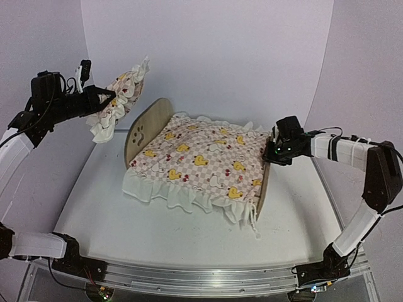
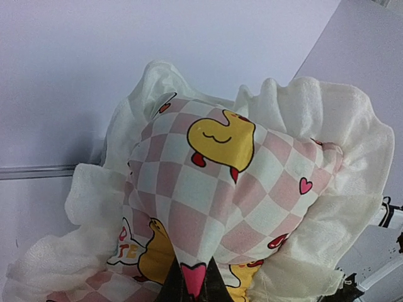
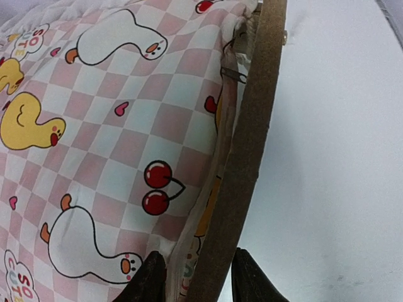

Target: Set up the pet bed

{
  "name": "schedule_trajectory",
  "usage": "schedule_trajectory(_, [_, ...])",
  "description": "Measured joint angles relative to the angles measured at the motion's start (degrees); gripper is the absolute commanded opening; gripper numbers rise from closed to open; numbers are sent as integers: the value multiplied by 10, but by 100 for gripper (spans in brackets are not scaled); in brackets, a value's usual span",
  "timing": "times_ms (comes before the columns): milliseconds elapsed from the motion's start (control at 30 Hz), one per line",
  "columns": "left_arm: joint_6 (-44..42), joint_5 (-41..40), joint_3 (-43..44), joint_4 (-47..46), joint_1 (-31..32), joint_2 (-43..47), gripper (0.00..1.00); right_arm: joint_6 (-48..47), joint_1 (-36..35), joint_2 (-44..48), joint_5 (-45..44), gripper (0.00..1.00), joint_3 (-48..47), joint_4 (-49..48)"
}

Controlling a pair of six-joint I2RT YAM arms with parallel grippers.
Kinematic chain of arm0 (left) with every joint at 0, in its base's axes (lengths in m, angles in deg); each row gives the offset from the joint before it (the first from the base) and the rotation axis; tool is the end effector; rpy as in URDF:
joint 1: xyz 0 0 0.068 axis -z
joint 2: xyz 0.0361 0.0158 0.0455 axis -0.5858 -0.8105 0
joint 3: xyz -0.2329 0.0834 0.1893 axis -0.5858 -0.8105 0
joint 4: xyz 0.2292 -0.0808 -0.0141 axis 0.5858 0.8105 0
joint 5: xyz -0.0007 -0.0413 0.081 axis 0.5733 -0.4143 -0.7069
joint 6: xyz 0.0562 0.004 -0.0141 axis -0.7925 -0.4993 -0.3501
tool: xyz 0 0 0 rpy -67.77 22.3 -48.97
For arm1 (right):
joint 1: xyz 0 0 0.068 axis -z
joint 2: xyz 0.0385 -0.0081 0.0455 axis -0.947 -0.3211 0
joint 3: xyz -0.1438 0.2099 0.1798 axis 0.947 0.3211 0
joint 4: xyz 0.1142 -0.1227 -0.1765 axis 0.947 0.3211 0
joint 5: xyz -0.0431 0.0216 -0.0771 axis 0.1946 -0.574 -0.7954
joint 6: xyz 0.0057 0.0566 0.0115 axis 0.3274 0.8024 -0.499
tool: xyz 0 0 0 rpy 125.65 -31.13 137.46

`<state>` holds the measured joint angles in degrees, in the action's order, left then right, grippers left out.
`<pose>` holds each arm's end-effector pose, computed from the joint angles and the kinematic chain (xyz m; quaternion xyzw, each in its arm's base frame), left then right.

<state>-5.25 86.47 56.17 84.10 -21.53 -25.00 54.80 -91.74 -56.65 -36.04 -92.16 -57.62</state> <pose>0.1909 -0.0676 0.4788 0.1129 0.7410 -0.3509 0.5613 0.3165 0.1170 0.2742 0.0399 0.9375 0.1221 0.3235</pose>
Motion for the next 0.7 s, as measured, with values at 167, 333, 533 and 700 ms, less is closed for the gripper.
schedule_trajectory(167, [4,-69,-34,5,0,31,0,62,-118,-81,-31,28,-80,-29])
schedule_trajectory(333, [12,-140,-39,18,0,57,0,110,-189,-179,-66,29,-190,-51])
schedule_trajectory(533, [22,-282,-42,63,48,33,0,164,-260,-224,-102,53,-244,-71])
schedule_trajectory(700, [32,-477,7,150,144,-80,0,169,-290,-221,-111,80,-257,-92])
